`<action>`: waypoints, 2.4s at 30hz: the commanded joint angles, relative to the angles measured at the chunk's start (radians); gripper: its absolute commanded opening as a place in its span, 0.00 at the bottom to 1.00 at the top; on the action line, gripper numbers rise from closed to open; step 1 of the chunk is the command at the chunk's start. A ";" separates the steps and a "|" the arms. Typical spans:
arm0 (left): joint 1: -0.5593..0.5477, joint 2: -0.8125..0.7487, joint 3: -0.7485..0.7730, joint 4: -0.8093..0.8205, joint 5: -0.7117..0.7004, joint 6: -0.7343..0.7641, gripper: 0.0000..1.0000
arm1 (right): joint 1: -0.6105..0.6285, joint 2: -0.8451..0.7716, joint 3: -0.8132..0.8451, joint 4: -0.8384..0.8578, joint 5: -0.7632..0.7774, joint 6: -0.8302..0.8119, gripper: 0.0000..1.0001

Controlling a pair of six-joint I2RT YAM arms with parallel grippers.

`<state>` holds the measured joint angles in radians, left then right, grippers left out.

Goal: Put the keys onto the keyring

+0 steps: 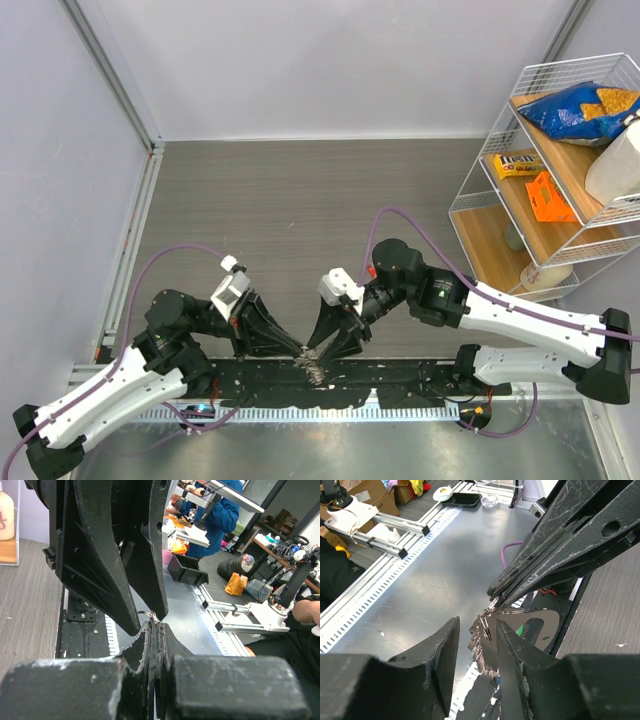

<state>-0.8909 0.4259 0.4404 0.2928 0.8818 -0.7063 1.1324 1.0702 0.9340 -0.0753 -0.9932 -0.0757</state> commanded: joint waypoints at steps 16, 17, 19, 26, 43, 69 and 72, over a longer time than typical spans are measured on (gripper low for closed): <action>-0.005 -0.070 0.052 -0.012 -0.040 0.011 0.00 | 0.038 -0.055 0.036 -0.012 0.097 -0.019 0.06; -0.005 -0.081 0.046 -0.004 -0.041 0.010 0.00 | 0.038 -0.065 0.029 -0.005 0.111 -0.007 0.06; -0.005 -0.105 0.038 -0.003 -0.046 0.013 0.00 | 0.038 -0.098 0.012 0.026 0.146 0.019 0.06; -0.003 -0.164 0.011 0.015 -0.052 0.018 0.00 | 0.038 -0.162 -0.041 0.181 0.241 0.128 0.06; -0.005 -0.118 0.035 0.046 -0.113 -0.004 0.07 | 0.059 -0.197 -0.127 0.414 0.405 0.272 0.06; -0.005 -0.030 0.086 0.057 -0.250 0.068 0.44 | 0.093 -0.236 -0.115 0.313 0.606 0.284 0.06; -0.006 -0.015 0.092 0.057 -0.254 0.076 0.44 | 0.096 -0.237 -0.112 0.307 0.623 0.298 0.06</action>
<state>-0.8909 0.3935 0.4843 0.3023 0.6510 -0.6632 1.2190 0.8612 0.8017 0.1894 -0.4221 0.1951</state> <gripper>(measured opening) 0.441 0.075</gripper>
